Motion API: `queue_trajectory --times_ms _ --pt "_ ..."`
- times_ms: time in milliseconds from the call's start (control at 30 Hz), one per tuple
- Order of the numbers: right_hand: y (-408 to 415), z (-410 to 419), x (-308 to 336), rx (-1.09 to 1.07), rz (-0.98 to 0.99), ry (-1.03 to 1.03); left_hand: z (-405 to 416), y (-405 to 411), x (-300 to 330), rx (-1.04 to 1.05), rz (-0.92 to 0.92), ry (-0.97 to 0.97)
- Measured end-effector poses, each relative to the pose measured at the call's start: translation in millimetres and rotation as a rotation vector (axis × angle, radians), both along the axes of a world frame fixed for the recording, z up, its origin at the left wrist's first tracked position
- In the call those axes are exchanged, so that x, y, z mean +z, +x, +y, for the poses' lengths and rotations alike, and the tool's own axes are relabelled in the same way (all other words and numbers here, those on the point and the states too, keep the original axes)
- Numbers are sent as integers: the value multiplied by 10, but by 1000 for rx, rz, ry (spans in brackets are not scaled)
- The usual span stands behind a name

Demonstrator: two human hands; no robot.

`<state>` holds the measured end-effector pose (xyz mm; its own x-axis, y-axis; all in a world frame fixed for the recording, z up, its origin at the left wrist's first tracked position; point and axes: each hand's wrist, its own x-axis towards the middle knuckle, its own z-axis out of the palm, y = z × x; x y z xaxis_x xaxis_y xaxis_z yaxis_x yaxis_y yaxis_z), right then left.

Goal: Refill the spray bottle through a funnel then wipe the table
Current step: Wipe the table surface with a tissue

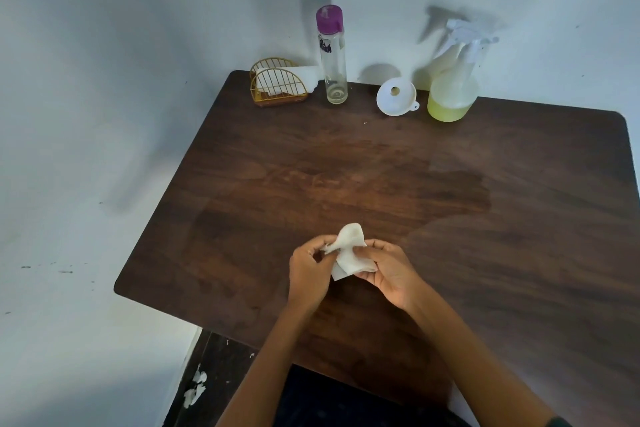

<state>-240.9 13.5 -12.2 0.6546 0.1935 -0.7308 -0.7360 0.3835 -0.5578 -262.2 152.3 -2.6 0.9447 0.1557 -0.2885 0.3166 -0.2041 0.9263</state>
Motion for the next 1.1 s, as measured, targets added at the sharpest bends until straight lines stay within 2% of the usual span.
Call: queue_trajectory --times_ms 100,367,467,533,600,700,767,867,967,1100 --pt "32 -15 16 -55 15 -14 19 7 -34 -90 1 27" --pt "109 -19 -11 -175 73 -19 -1 38 28 -201 137 -14" --pt "115 -4 -5 -196 77 -23 -36 107 76 -110 292 -102" --pt "127 -5 3 -200 64 -32 -44 147 93 -68 333 -134" --pt "145 0 33 -196 55 -29 -47 156 119 -32 288 -156" --pt "167 14 70 -191 37 1 -14 157 94 -80 175 -61" --pt "173 25 87 -248 30 99 -19 163 76 -53 184 -73" --pt "154 42 102 -280 11 287 -41 186 68 110 284 -223" --pt "98 121 77 -170 -81 235 -51 196 54 183 346 -360" --pt "84 232 24 -248 -70 20 -36 191 31 178 336 -330"
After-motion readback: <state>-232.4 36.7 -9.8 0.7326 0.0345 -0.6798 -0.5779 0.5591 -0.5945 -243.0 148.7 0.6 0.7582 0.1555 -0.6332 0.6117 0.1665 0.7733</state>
